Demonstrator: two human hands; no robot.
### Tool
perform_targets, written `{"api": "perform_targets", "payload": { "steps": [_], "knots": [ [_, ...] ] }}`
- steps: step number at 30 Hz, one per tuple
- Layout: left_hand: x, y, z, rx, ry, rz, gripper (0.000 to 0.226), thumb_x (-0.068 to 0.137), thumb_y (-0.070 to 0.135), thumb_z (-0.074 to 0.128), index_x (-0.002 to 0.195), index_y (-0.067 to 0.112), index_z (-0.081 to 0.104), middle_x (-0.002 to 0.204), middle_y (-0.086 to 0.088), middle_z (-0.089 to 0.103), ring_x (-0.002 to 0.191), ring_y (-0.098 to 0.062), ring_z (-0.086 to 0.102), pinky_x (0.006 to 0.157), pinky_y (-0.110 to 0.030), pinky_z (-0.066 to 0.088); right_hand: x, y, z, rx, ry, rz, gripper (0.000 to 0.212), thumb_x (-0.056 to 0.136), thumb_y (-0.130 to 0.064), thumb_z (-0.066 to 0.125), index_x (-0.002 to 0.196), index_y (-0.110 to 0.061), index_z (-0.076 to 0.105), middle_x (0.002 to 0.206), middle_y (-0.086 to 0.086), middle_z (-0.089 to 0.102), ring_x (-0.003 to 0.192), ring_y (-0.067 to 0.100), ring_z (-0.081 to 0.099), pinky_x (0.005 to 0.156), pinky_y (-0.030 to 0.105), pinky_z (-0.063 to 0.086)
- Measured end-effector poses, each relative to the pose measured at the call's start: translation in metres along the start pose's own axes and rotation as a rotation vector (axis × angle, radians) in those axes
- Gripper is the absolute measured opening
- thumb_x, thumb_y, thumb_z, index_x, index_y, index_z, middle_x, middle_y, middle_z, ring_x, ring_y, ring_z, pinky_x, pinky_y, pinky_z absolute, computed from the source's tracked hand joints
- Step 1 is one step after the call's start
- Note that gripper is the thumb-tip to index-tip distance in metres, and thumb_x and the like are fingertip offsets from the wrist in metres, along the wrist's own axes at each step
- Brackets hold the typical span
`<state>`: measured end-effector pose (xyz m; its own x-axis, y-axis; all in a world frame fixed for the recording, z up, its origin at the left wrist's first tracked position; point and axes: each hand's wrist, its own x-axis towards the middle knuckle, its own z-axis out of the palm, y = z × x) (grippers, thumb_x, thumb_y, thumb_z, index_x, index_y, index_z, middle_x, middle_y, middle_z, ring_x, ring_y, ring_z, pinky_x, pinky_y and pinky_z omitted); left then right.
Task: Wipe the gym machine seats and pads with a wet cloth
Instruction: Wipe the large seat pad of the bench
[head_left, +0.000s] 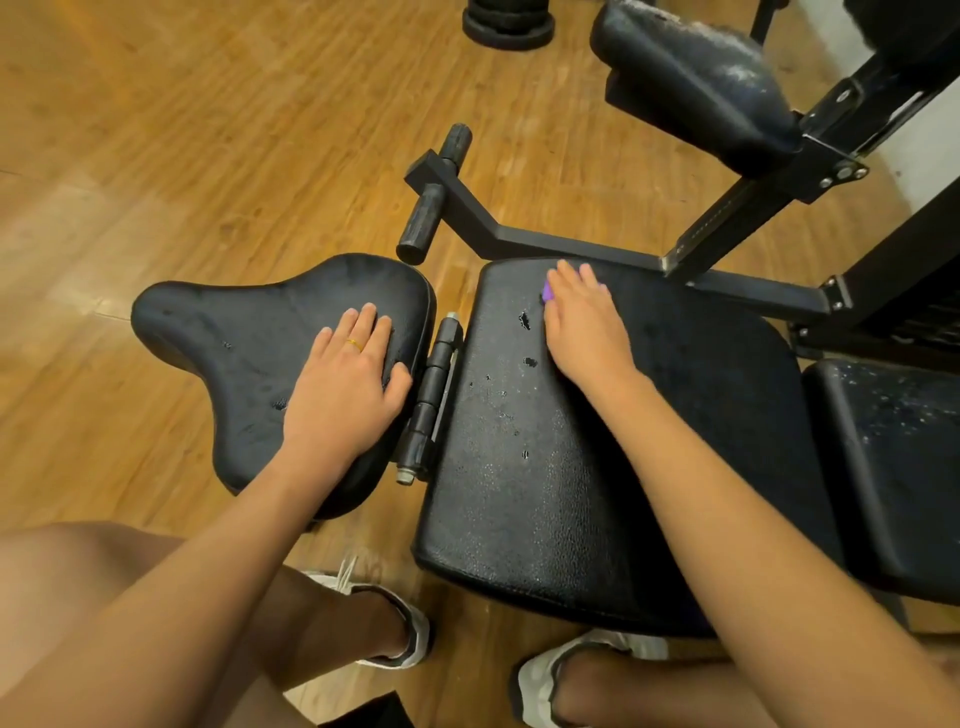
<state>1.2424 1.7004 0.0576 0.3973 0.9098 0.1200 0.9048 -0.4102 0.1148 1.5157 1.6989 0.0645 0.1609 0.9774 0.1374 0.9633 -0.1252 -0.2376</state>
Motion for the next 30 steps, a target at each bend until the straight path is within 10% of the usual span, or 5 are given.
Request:
{"api": "perform_targets", "payload": {
  "steps": [7,12,17,24,30],
  "knots": [
    [0.001,0.004,-0.008,-0.007,0.008,-0.01,0.06,0.096,0.038,0.036,0.143,0.003,0.046,0.152,-0.019,0.04,0.143,-0.033,0.034,0.115,-0.049,0.029,0.035,-0.001,-0.004,-0.002,0.073,0.036,0.014,0.093,-0.007,0.039,0.084,-0.016,0.045,0.1,0.007,0.054,0.099,0.03,0.047,0.083,0.039,0.034],
    [0.002,0.001,-0.007,0.005,-0.005,-0.002,0.059,0.096,0.038,0.036,0.143,0.003,0.045,0.152,-0.019,0.041,0.142,-0.034,0.034,0.113,-0.05,0.031,-0.094,-0.027,-0.008,0.086,-0.018,0.006,0.01,0.092,-0.01,0.039,0.094,-0.016,0.047,0.123,0.003,0.05,0.114,0.028,0.044,0.1,0.043,0.039],
    [0.001,0.0,-0.006,0.005,-0.006,0.002,0.058,0.097,0.038,0.036,0.142,0.002,0.045,0.15,-0.02,0.042,0.14,-0.034,0.036,0.112,-0.051,0.033,-0.196,-0.051,-0.02,0.122,-0.136,0.01,0.055,0.098,-0.03,0.021,0.142,-0.012,0.05,0.153,0.002,0.041,0.146,0.026,0.03,0.12,0.036,0.019],
    [-0.001,0.001,-0.006,0.012,-0.019,0.004,0.059,0.097,0.04,0.034,0.141,0.003,0.045,0.15,-0.019,0.043,0.14,-0.033,0.036,0.112,-0.05,0.033,-0.092,-0.024,-0.009,0.058,-0.048,0.007,0.008,0.094,-0.011,0.039,0.093,-0.018,0.044,0.131,0.004,0.05,0.12,0.03,0.042,0.099,0.045,0.04],
    [-0.002,0.004,-0.011,0.011,-0.004,0.005,0.062,0.097,0.04,0.031,0.144,0.002,0.044,0.152,-0.019,0.04,0.142,-0.033,0.034,0.114,-0.05,0.031,-0.142,-0.031,-0.014,0.052,-0.083,0.056,0.042,0.094,-0.023,0.02,0.116,-0.012,0.054,0.142,0.005,0.047,0.134,0.032,0.039,0.112,0.045,0.033]
  ]
}}
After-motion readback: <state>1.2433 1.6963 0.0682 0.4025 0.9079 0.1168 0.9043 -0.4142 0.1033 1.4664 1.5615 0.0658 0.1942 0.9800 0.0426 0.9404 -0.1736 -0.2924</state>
